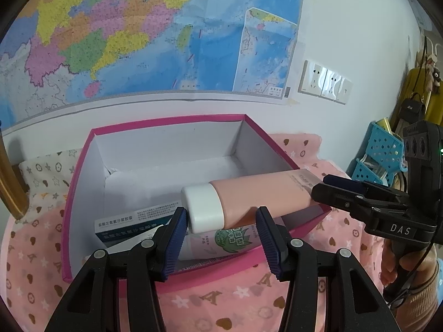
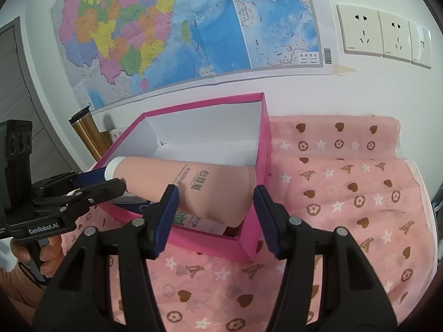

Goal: Organize rigid objects
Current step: 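Lower the peach tube inside the magenta box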

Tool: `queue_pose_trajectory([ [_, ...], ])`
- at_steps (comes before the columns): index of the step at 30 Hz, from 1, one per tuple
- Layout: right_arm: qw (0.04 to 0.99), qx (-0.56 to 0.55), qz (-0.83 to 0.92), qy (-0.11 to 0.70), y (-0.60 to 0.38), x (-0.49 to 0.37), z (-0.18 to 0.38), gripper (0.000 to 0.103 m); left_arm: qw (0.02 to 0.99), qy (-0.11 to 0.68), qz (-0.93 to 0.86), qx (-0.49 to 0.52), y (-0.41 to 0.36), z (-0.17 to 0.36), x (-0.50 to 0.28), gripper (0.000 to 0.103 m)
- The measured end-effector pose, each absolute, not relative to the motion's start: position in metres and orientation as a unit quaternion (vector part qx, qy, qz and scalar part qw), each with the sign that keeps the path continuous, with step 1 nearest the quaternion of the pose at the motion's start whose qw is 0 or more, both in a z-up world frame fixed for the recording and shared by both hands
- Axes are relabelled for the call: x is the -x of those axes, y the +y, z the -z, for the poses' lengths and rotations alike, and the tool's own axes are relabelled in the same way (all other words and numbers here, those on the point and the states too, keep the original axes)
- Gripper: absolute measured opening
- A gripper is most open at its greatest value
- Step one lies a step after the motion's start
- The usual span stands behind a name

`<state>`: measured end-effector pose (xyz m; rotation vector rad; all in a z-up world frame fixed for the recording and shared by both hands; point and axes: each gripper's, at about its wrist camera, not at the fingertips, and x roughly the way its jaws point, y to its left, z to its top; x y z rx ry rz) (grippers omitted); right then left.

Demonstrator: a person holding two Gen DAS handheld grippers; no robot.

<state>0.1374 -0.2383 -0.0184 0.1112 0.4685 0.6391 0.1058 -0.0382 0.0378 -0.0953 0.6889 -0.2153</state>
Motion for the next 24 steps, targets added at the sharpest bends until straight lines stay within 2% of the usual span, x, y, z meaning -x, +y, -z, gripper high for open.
queue_pose_trajectory([
  [24,0.927,-0.027,-0.293,0.233,-0.227,-0.149,0.02,0.059,0.926,0.359,0.1,0.059,-0.034,-0.025,-0.122,0.052],
])
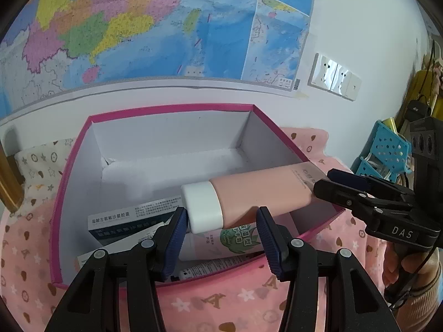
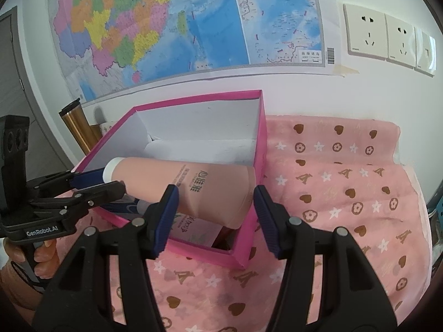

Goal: Organize rigid objects
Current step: 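Lower the peach tube inside the magenta box, then open the right gripper to release the peach tube and withdraw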

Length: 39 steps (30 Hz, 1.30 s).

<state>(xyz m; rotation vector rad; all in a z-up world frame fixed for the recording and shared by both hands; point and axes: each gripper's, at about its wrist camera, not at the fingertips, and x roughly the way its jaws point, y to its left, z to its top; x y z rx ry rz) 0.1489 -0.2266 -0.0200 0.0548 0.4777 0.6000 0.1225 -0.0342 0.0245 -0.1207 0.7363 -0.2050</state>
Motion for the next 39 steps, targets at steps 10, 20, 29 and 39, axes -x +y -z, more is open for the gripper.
queue_pose_trajectory([
  [10,0.93,-0.013,-0.285,0.23,-0.221,-0.152,0.021,0.059,0.921,0.375,0.093,0.057,-0.032,-0.013,-0.132,0.051],
  [20,0.935,-0.031,-0.276,0.222,-0.228,-0.148,0.024,0.059,0.923,0.371,0.093,0.044,-0.035,-0.011,-0.128,0.06],
  [29,0.934,-0.028,-0.299,0.191,-0.23,-0.105,0.029,0.068,0.945,0.311,0.092,0.031,-0.035,-0.024,-0.075,0.088],
  [39,0.944,0.014,-0.291,0.153,-0.199,-0.043,0.06,0.099,0.95,0.306,0.038,0.045,-0.025,-0.015,-0.024,0.103],
])
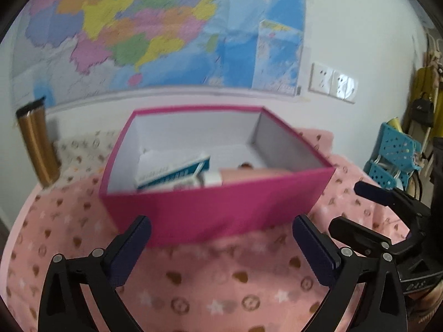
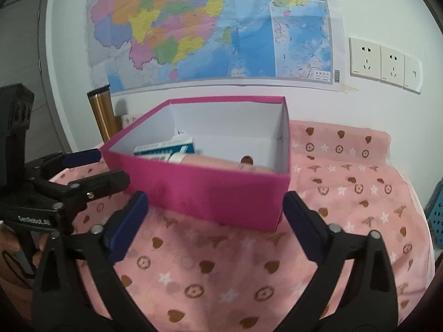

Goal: Organize rigid objects
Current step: 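Open the right gripper to release the peach tube and withdraw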

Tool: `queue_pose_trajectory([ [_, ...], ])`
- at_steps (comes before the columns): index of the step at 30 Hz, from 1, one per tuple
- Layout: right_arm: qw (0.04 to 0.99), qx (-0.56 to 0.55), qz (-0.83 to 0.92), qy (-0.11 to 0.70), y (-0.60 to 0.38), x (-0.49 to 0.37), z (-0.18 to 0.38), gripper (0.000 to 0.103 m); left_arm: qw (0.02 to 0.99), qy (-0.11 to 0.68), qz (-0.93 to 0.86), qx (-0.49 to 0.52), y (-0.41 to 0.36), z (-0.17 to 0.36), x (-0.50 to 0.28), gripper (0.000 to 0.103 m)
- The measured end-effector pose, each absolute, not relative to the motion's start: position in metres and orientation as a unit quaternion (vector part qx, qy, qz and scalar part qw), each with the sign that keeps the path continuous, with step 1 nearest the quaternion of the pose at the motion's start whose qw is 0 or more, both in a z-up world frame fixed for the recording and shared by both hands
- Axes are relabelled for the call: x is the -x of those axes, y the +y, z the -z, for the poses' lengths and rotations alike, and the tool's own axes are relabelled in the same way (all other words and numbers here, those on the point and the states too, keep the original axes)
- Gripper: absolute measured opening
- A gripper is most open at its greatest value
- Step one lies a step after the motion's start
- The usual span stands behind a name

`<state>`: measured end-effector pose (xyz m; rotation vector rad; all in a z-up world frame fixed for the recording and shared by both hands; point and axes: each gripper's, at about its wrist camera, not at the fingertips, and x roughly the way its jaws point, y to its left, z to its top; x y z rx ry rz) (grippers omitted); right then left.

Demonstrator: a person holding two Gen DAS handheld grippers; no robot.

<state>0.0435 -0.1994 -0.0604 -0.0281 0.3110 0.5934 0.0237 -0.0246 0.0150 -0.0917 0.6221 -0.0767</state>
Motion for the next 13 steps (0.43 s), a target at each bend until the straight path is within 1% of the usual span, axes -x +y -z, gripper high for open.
queue_pose_trajectory([
  [5,0.943,0.01,-0.289,0.164,-0.191,-0.031,0.073,0.099,0.946,0.321,0.019,0.049,-0.019,-0.004,-0.011,0.103],
  [13,0.942,0.016,-0.289,0.171,-0.188,-0.022,0.08,0.099,0.952,0.305,0.008,0.019,-0.022,-0.005,-0.001,0.103],
])
